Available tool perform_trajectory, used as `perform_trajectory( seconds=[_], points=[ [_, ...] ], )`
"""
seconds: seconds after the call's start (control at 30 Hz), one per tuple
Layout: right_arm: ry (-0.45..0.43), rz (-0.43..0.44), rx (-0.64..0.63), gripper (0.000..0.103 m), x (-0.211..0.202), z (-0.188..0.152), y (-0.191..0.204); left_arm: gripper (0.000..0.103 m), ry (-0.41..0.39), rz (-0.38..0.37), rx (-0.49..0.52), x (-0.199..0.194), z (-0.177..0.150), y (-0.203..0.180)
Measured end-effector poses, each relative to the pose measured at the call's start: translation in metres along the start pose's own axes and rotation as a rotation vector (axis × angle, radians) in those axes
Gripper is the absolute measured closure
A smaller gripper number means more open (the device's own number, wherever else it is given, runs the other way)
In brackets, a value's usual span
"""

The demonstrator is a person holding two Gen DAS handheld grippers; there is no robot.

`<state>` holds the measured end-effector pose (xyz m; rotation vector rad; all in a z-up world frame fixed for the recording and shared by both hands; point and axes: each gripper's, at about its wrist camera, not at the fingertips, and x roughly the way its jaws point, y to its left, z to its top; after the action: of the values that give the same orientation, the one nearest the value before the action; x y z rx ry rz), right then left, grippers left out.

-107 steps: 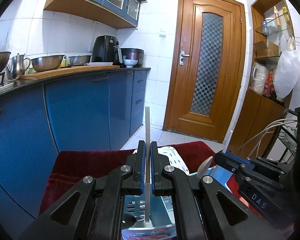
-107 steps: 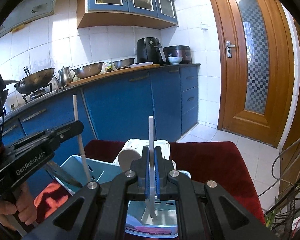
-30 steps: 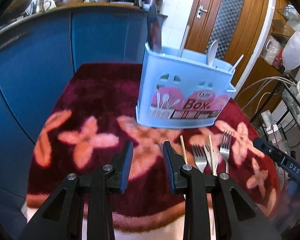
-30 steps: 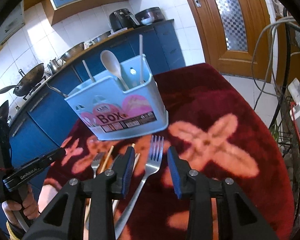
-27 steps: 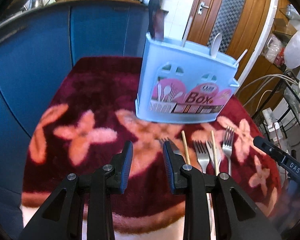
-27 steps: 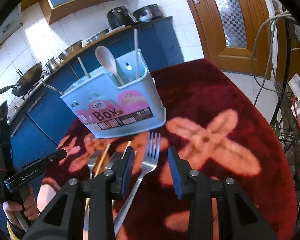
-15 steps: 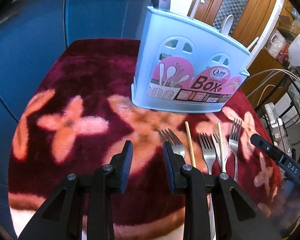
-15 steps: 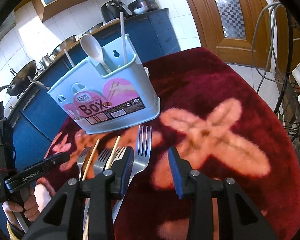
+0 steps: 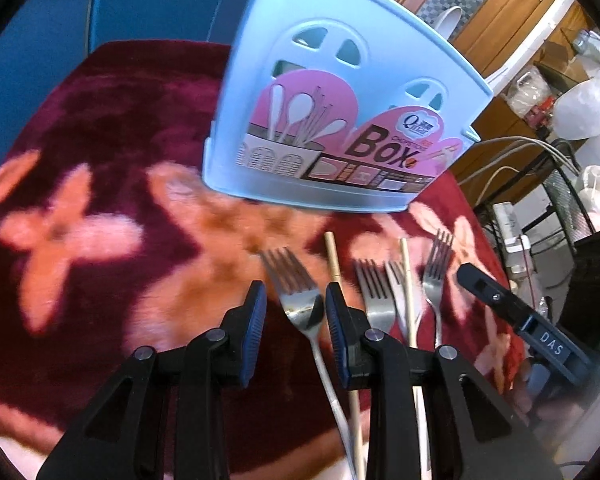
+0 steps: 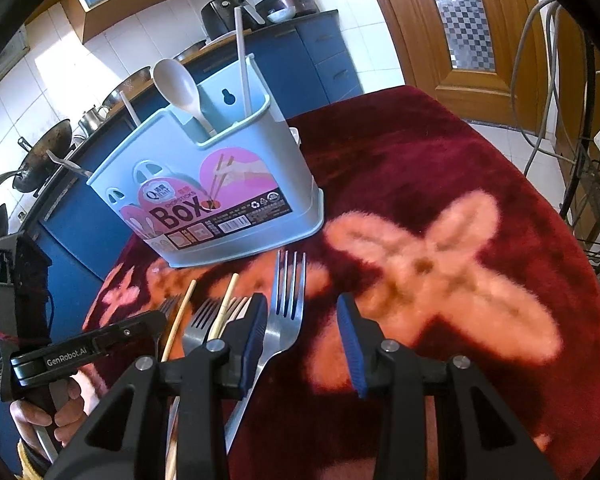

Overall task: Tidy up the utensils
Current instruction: 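Grasp a silver fork with the left tool while the right tool grasps another fork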

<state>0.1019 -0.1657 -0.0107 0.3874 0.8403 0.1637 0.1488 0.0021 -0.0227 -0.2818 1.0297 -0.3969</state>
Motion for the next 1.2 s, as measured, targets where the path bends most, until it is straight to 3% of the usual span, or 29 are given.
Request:
perform_trajectory(
  seconds=[0.27,0.3,0.33,0.57,0.7,0.83,0.9,0.97,1.2],
  points=[
    [0.019,0.002,0.0,0.064,0.009,0.0,-0.002,0.081,0.002,-0.048,0.013,0.01,0.003,-0.007],
    [0.02,0.004,0.001,0.064,0.01,0.0,-0.002,0.093,0.002,-0.051,0.016,0.011,0.003,-0.008],
    [0.023,0.004,0.0,0.064,0.011,0.001,-0.003,0.099,0.007,-0.059,0.016,0.013,0.003,-0.009],
    [0.039,0.014,-0.016,0.064,0.02,0.005,0.001,0.099,0.002,-0.018,0.055,0.019,0.001,-0.02],
    [0.049,0.03,-0.003,0.064,0.028,0.009,0.0,0.099,0.012,-0.04,0.016,0.024,0.005,-0.017],
    [0.052,0.062,0.004,0.083,0.03,0.012,-0.001,0.099,0.004,-0.053,0.011,0.02,0.006,-0.012],
    [0.041,0.062,-0.008,0.085,0.027,0.011,0.001,0.099,-0.013,-0.064,0.023,0.015,0.004,-0.012],
    [0.022,0.07,-0.021,0.094,0.022,0.01,0.003,0.1,-0.032,-0.082,0.032,0.008,0.003,-0.013],
    [-0.095,0.055,-0.097,0.099,-0.01,0.01,0.017,0.101,-0.112,-0.124,0.075,-0.021,0.0,-0.025]
  ],
)
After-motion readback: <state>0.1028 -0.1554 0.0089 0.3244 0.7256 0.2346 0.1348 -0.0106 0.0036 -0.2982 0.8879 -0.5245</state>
